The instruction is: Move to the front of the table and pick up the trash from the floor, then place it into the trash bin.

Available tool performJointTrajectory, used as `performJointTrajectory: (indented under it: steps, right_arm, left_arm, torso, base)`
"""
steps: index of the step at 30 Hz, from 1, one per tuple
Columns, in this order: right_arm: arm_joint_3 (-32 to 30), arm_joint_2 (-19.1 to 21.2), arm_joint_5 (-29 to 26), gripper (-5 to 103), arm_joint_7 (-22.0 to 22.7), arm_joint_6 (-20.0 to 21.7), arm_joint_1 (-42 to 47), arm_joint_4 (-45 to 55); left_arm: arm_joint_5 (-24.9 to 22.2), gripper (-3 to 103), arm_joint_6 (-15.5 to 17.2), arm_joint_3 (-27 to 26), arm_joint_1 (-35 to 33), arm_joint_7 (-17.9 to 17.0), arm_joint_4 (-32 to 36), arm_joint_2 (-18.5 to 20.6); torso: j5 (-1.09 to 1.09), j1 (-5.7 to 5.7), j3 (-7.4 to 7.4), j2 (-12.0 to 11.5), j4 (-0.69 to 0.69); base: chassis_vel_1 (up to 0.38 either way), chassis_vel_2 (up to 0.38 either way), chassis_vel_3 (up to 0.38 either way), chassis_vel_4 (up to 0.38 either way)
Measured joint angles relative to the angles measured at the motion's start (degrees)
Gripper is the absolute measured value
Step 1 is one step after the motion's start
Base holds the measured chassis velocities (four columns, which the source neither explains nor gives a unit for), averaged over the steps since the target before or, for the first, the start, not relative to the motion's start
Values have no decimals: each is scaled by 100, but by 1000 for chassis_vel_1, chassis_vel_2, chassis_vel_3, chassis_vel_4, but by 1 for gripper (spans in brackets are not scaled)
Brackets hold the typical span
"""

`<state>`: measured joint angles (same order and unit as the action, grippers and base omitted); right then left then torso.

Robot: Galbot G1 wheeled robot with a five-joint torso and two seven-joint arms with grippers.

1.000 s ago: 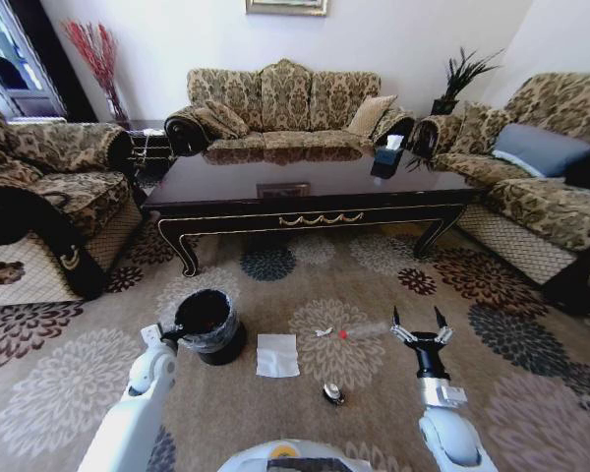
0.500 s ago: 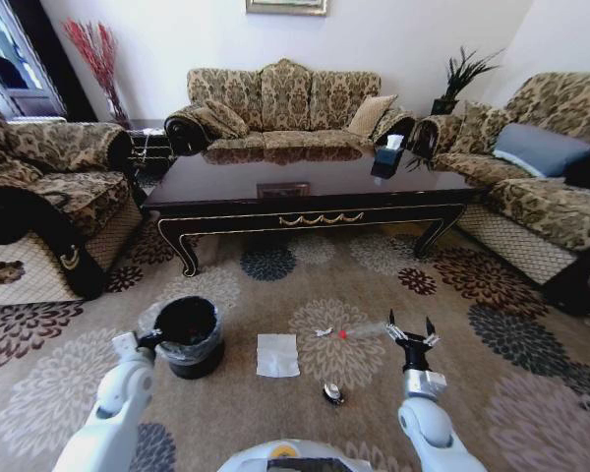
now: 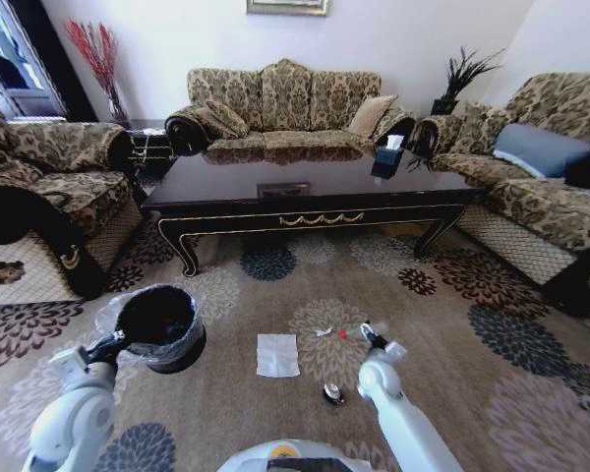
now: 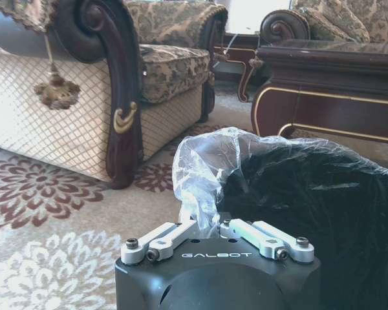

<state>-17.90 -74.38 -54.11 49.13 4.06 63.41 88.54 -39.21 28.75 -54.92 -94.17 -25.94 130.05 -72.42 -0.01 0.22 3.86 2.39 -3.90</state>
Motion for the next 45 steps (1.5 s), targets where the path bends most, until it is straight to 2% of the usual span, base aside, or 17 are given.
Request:
performJointTrajectory:
  steps: [2,7,17,22,28,33,38,45]
  right_arm:
    - [43,-47,-355,100,235,186,-325,-260]
    - [55,-114,-733,100,538,376,-878,-804]
    - [-101,-295,-904,100,568,394,-1754,-2197]
    - [-195,-318,-1000,100,195,259,-2088,-2836]
    - [-256,-321,-1018,100,-51,176,-2344,-3275]
    - [-251,-320,-814,100,-321,58,-2467,-3743]
    - [-228,-329,-621,100,-801,-154,-2560,-4284]
    - [-307,-398,-542,100,-1098,-247,-2698,-4782]
  left_arm:
    - [39,3,-26,-50,-99,2,103,-89]
    - [74,3,-40,-107,-246,4,253,-239]
    - [85,3,-43,-205,-393,3,383,-320]
    - [82,3,-43,-236,-431,4,422,-323]
    - [71,3,-40,-276,-497,1,475,-326]
    - [55,3,-34,-320,-556,-4,536,-329]
    - [35,3,-30,-387,-679,-5,640,-340]
    - [4,3,-29,-467,-784,-7,735,-344]
  torso:
    - [1,0,0,0,-1]
    - [0,0,0,0,0]
    - [1,0,0,0,0]
    - [1,0,0,0,-2]
    - [0,0,0,0,0]
    - [1,0,0,0,-1]
    - [1,0,0,0,-1]
    - [1,0,0,0,0]
  base:
    - [0,0,0,0]
    - [0,0,0,0]
    - [0,0,0,0]
    - [0,0,0,0]
    - [0,0,0,0]
    - [0,0,0,0]
    - [0,0,0,0]
    - [0,0,0,0]
